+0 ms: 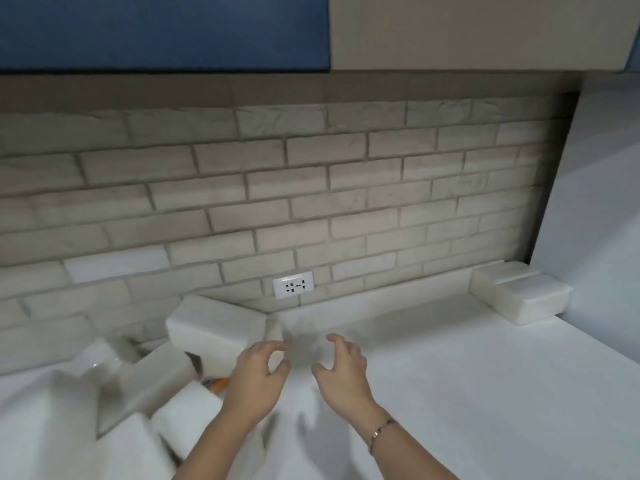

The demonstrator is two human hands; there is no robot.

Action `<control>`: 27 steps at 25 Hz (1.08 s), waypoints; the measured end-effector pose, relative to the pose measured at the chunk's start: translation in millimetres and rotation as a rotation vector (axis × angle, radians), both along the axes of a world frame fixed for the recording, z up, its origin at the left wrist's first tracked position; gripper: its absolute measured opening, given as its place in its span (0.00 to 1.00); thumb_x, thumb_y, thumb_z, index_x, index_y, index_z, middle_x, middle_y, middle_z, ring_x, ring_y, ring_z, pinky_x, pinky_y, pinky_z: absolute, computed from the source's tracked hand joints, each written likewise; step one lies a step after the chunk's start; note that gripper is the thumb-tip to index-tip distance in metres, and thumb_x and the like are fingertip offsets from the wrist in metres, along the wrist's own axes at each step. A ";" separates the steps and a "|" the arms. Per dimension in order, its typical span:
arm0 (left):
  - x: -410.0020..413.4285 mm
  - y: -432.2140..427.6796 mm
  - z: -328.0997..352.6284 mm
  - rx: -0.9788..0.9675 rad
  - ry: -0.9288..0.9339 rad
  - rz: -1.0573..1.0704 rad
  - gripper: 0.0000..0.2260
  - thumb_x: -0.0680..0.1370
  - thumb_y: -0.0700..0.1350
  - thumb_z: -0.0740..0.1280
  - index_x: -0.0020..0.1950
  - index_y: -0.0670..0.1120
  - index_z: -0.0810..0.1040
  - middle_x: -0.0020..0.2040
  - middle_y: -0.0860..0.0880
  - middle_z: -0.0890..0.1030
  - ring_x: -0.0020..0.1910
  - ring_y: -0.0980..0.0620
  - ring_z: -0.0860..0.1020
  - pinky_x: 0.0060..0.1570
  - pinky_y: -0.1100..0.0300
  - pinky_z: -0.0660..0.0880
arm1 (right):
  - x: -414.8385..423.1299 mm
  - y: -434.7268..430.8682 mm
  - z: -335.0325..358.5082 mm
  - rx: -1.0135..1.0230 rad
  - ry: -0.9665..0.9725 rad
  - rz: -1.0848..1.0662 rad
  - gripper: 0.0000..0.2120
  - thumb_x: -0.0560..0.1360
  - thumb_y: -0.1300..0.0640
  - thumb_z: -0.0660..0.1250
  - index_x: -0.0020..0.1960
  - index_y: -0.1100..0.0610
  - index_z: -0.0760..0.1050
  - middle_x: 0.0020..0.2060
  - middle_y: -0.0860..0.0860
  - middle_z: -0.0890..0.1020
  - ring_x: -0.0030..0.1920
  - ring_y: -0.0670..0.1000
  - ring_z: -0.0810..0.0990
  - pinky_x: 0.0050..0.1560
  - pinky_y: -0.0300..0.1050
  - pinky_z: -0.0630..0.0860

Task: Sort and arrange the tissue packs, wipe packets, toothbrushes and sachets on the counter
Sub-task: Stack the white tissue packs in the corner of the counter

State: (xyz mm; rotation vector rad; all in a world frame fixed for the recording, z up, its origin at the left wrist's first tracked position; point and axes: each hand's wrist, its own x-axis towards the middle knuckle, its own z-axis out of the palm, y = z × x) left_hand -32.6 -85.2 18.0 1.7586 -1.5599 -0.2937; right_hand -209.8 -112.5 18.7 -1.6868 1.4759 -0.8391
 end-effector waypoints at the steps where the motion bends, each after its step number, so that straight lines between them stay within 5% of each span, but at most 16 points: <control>1: 9.5 12.2 5.7 -0.014 0.005 0.009 0.11 0.78 0.49 0.70 0.60 0.56 0.81 0.60 0.58 0.80 0.63 0.54 0.75 0.64 0.56 0.71 | 12.6 7.7 3.8 -0.010 -0.003 0.018 0.27 0.77 0.53 0.65 0.74 0.45 0.64 0.71 0.52 0.66 0.74 0.55 0.60 0.69 0.50 0.67; 6: 62.9 74.9 13.7 -0.064 0.054 0.104 0.10 0.79 0.50 0.70 0.60 0.54 0.81 0.57 0.59 0.78 0.54 0.62 0.77 0.54 0.73 0.70 | 83.1 43.2 18.0 -0.036 -0.031 0.124 0.25 0.77 0.54 0.67 0.73 0.46 0.66 0.70 0.52 0.68 0.73 0.56 0.63 0.71 0.48 0.65; 9: 98.1 109.7 15.6 -0.115 0.102 0.215 0.09 0.79 0.47 0.70 0.59 0.53 0.82 0.55 0.61 0.79 0.57 0.60 0.76 0.57 0.68 0.70 | 127.0 64.9 23.8 -0.043 -0.046 0.209 0.24 0.74 0.51 0.67 0.69 0.42 0.68 0.67 0.50 0.71 0.68 0.55 0.70 0.71 0.52 0.70; 12: 124.3 150.5 23.7 -0.179 0.239 0.339 0.07 0.79 0.43 0.69 0.54 0.53 0.82 0.48 0.59 0.81 0.47 0.62 0.79 0.46 0.70 0.73 | 166.9 89.3 25.8 -0.059 -0.071 0.302 0.20 0.72 0.50 0.66 0.63 0.38 0.69 0.61 0.45 0.70 0.64 0.53 0.74 0.68 0.52 0.73; 15: 143.7 183.4 34.9 -0.343 0.301 0.551 0.05 0.77 0.41 0.68 0.47 0.50 0.83 0.37 0.56 0.82 0.37 0.58 0.78 0.41 0.62 0.75 | 203.0 108.4 25.9 -0.072 -0.102 0.379 0.16 0.75 0.56 0.67 0.59 0.41 0.71 0.60 0.45 0.74 0.58 0.44 0.75 0.56 0.32 0.71; 18: 174.9 204.4 31.7 -0.424 0.244 0.840 0.08 0.75 0.44 0.68 0.53 0.48 0.81 0.46 0.51 0.80 0.49 0.49 0.78 0.51 0.54 0.72 | 239.4 124.8 30.5 -0.003 -0.134 0.457 0.14 0.78 0.57 0.68 0.62 0.47 0.74 0.61 0.49 0.75 0.53 0.41 0.75 0.48 0.29 0.71; 22: 210.1 215.8 11.5 -0.042 0.487 0.942 0.29 0.79 0.49 0.68 0.77 0.43 0.64 0.70 0.39 0.72 0.71 0.37 0.67 0.68 0.46 0.65 | 274.7 148.1 33.6 0.222 -0.140 0.559 0.24 0.80 0.51 0.64 0.75 0.52 0.67 0.65 0.50 0.74 0.58 0.48 0.77 0.56 0.44 0.74; 23: 211.1 216.7 8.2 0.017 0.583 0.909 0.31 0.80 0.51 0.66 0.79 0.43 0.60 0.71 0.41 0.72 0.72 0.38 0.68 0.67 0.47 0.66 | 280.2 152.5 31.4 0.266 -0.128 0.583 0.26 0.80 0.50 0.64 0.76 0.54 0.66 0.63 0.53 0.76 0.58 0.49 0.78 0.58 0.46 0.75; 24: 210.1 216.5 5.4 0.038 0.668 0.881 0.30 0.81 0.52 0.65 0.79 0.43 0.60 0.68 0.45 0.74 0.70 0.40 0.70 0.63 0.50 0.68 | 284.3 155.1 29.1 0.295 -0.126 0.602 0.25 0.80 0.51 0.63 0.75 0.58 0.67 0.59 0.39 0.64 0.58 0.53 0.79 0.61 0.49 0.74; 25: 208.4 216.4 3.5 0.043 0.731 0.860 0.28 0.81 0.53 0.64 0.78 0.43 0.63 0.62 0.50 0.76 0.65 0.41 0.73 0.58 0.52 0.69 | 287.0 158.7 27.0 0.319 -0.115 0.613 0.21 0.81 0.52 0.61 0.70 0.60 0.71 0.70 0.56 0.70 0.57 0.56 0.79 0.61 0.50 0.74; 27: 206.4 216.7 -0.6 0.002 0.761 0.831 0.21 0.82 0.54 0.63 0.71 0.44 0.71 0.49 0.57 0.76 0.56 0.44 0.75 0.53 0.54 0.69 | 286.3 165.7 24.6 0.359 -0.152 0.629 0.09 0.82 0.55 0.59 0.49 0.56 0.76 0.40 0.50 0.80 0.45 0.54 0.78 0.47 0.45 0.74</control>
